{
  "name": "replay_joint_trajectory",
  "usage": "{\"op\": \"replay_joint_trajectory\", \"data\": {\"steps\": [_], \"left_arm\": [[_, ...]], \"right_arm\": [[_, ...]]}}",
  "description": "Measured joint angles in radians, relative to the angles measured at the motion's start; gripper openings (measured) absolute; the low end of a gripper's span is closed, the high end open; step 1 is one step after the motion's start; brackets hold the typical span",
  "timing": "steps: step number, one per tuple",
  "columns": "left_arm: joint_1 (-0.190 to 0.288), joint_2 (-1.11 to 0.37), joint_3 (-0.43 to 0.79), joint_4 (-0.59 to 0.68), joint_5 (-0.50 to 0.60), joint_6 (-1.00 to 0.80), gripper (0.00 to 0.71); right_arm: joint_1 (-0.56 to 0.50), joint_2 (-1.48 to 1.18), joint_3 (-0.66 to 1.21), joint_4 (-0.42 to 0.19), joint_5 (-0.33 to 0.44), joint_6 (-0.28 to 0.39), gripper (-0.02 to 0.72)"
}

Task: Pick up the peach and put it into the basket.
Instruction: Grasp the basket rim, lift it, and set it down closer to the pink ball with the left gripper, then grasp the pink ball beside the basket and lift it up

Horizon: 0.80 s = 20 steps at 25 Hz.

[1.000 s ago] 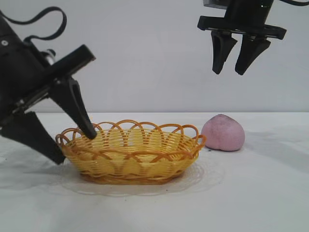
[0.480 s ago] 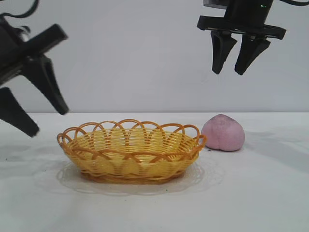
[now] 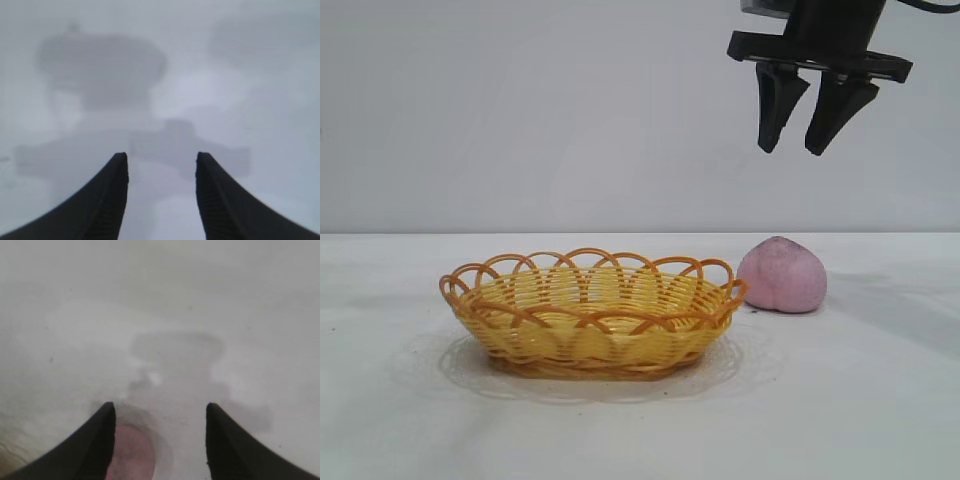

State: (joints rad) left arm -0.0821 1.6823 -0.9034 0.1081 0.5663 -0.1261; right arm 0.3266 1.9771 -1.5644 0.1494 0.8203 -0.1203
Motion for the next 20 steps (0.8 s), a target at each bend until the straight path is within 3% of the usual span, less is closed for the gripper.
{"op": "replay_joint_trajectory", "data": {"steps": [5, 8, 12, 16, 20], "left_arm": [[0.0, -0.106, 0.002, 0.04, 0.009, -0.054, 0.319], [-0.01, -0.288, 0.031, 0.04, 0.009, -0.054, 0.319], [-0.067, -0.61, 0.137, 0.035, 0.034, -0.054, 0.319], [-0.113, -0.921, 0.258, 0.002, 0.163, -0.056, 0.319], [-0.118, -1.186, 0.336, -0.011, 0.326, -0.06, 0.319]], "right_arm": [[0.0, 0.0, 0.0, 0.002, 0.0, 0.0, 0.383], [0.0, 0.0, 0.0, 0.002, 0.0, 0.0, 0.383], [0.0, 0.0, 0.0, 0.002, 0.0, 0.0, 0.383], [0.0, 0.0, 0.0, 0.003, 0.0, 0.0, 0.383], [0.0, 0.0, 0.0, 0.013, 0.0, 0.0, 0.383]]}}
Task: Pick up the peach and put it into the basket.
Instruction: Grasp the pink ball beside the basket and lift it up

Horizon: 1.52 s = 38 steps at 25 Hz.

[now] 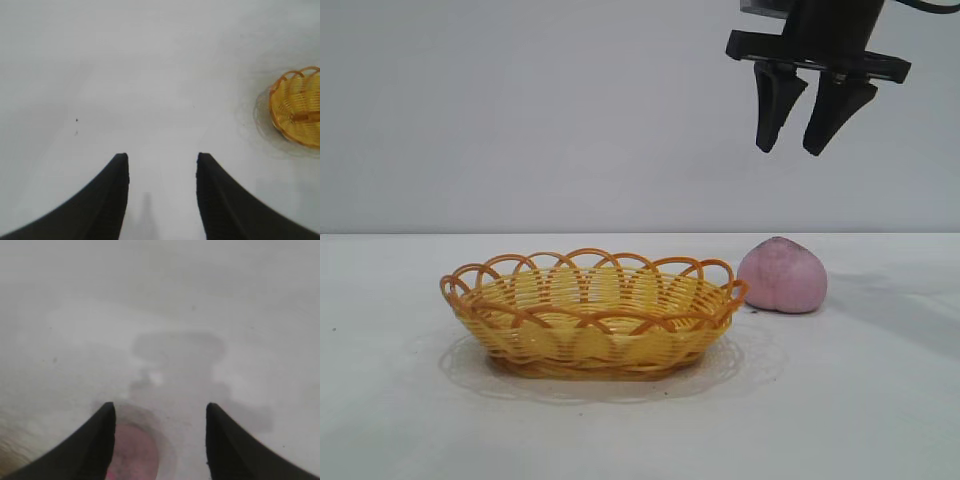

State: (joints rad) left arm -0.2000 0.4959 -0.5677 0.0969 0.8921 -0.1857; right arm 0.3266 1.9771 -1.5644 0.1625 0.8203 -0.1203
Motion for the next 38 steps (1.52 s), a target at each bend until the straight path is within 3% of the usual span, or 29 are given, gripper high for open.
{"op": "replay_joint_trajectory", "data": {"steps": [4, 7, 12, 18, 25, 28, 30, 35, 37, 38], "left_arm": [[0.0, -0.162, 0.048, 0.004, 0.158, -0.007, 0.319], [0.0, -0.211, 0.078, 0.008, 0.214, -0.007, 0.319], [0.0, -0.268, 0.078, 0.008, 0.222, -0.007, 0.319], [0.0, -0.497, 0.078, 0.008, 0.229, -0.007, 0.319], [0.0, -0.513, 0.078, -0.033, 0.232, -0.004, 0.319], [0.0, -0.514, 0.078, -0.033, 0.232, -0.004, 0.319], [0.03, -0.514, 0.078, -0.033, 0.232, -0.004, 0.319], [0.178, -0.514, 0.078, -0.033, 0.232, -0.004, 0.319], [0.211, -0.514, 0.078, -0.033, 0.232, -0.004, 0.319], [0.216, -0.514, 0.078, -0.033, 0.232, -0.004, 0.319]], "right_arm": [[0.0, 0.0, 0.0, 0.013, 0.0, -0.006, 0.383], [0.0, 0.0, 0.0, 0.033, 0.002, -0.018, 0.383], [0.0, 0.024, 0.0, 0.05, 0.019, -0.031, 0.383], [0.0, 0.03, 0.0, 0.057, 0.042, -0.045, 0.383], [0.0, 0.063, -0.002, 0.074, 0.188, -0.049, 0.383], [0.0, 0.095, -0.002, 0.076, 0.217, -0.051, 0.383], [0.0, 0.127, -0.002, 0.083, 0.222, -0.051, 0.383], [0.006, 0.201, -0.004, 0.097, 0.198, -0.114, 0.077], [0.018, 0.193, -0.01, 0.097, 0.19, -0.124, 0.055], [0.024, 0.176, -0.01, 0.097, 0.187, -0.129, 0.0]]}}
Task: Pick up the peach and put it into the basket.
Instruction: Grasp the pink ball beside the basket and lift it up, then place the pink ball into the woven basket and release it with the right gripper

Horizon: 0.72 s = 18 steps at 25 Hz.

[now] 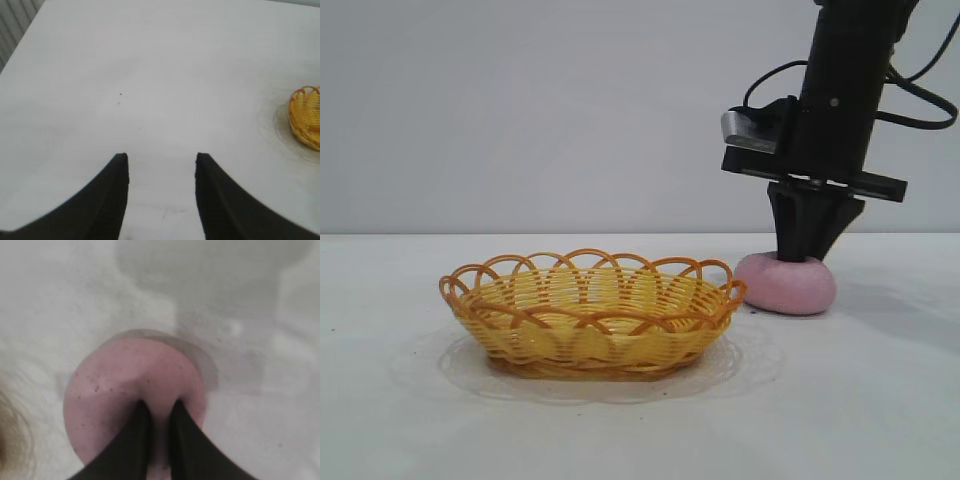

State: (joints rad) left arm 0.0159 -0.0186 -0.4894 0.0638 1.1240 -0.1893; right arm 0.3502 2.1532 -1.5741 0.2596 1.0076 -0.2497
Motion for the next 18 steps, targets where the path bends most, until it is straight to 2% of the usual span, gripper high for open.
{"op": "replay_joint_trajectory", "data": {"steps": [3, 6, 10, 13, 18], "left_arm": [[0.004, 0.0, 0.0, 0.0, 0.0, 0.0, 0.319], [0.004, 0.0, 0.0, 0.0, 0.0, 0.0, 0.319], [0.004, 0.0, 0.0, 0.0, 0.0, 0.0, 0.319], [0.004, 0.0, 0.0, 0.0, 0.0, 0.001, 0.319], [0.004, 0.0, 0.0, 0.0, 0.0, 0.003, 0.319]], "right_arm": [[0.052, -0.083, 0.002, 0.002, 0.0, -0.027, 0.0], [0.13, -0.192, 0.002, 0.051, -0.012, -0.075, 0.0], [0.25, -0.234, 0.0, 0.098, 0.005, -0.095, 0.0], [0.301, -0.186, 0.0, 0.098, 0.015, -0.098, 0.0], [0.324, -0.094, 0.0, 0.098, 0.02, -0.098, 0.0]]}}
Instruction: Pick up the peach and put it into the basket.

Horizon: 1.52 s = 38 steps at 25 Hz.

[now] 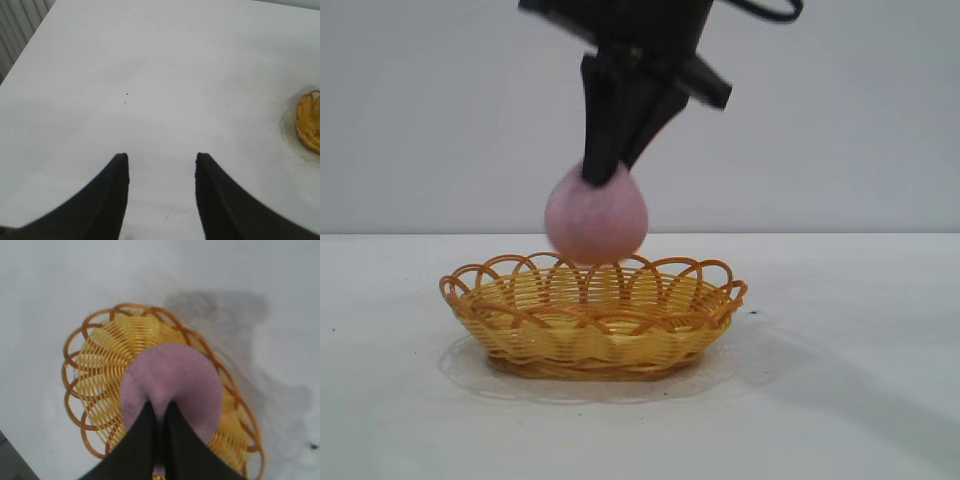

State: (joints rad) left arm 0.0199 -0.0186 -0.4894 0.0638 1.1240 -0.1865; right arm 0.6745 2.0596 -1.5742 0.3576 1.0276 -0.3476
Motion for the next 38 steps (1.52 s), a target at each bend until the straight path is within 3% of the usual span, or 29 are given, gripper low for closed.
{"op": "replay_joint_trajectory", "data": {"steps": [5, 6, 7, 13, 18, 19, 24, 27, 29, 34, 38], "left_arm": [[0.0, 0.0, 0.0, 0.0, 0.0, 0.0, 0.319], [0.0, 0.0, 0.0, 0.0, 0.0, 0.0, 0.319], [0.0, 0.0, 0.0, 0.0, 0.0, 0.0, 0.319], [0.0, 0.0, 0.0, 0.0, 0.0, 0.0, 0.319], [0.0, 0.0, 0.0, 0.0, 0.0, 0.0, 0.319], [0.0, 0.0, 0.0, 0.0, 0.0, 0.0, 0.319], [0.0, 0.0, 0.0, 0.0, 0.0, 0.0, 0.319], [0.0, 0.0, 0.0, 0.0, 0.0, 0.0, 0.319], [0.0, 0.0, 0.0, 0.0, 0.0, 0.0, 0.319], [0.0, 0.0, 0.0, 0.0, 0.0, 0.0, 0.319], [0.0, 0.0, 0.0, 0.0, 0.0, 0.0, 0.319]], "right_arm": [[0.0, 0.047, 0.0, -0.004, 0.007, 0.002, 0.0], [0.0, 0.049, 0.0, -0.004, 0.01, 0.009, 0.055], [0.0, 0.051, 0.0, -0.004, 0.014, 0.015, 0.055], [0.0, 0.043, 0.0, -0.004, 0.081, 0.041, 0.385], [-0.002, -0.029, 0.0, -0.009, 0.091, 0.057, 0.406], [-0.009, -0.056, 0.0, -0.013, 0.077, 0.062, 0.447], [-0.151, -0.14, 0.0, -0.122, -0.022, 0.159, 0.431], [-0.302, -0.122, 0.0, -0.169, -0.024, 0.206, 0.326], [-0.392, -0.103, 0.0, -0.179, -0.024, 0.223, 0.269], [-0.552, -0.083, 0.0, -0.185, -0.041, 0.258, 0.241], [-0.616, -0.081, 0.0, -0.185, -0.087, 0.265, 0.241]]}}
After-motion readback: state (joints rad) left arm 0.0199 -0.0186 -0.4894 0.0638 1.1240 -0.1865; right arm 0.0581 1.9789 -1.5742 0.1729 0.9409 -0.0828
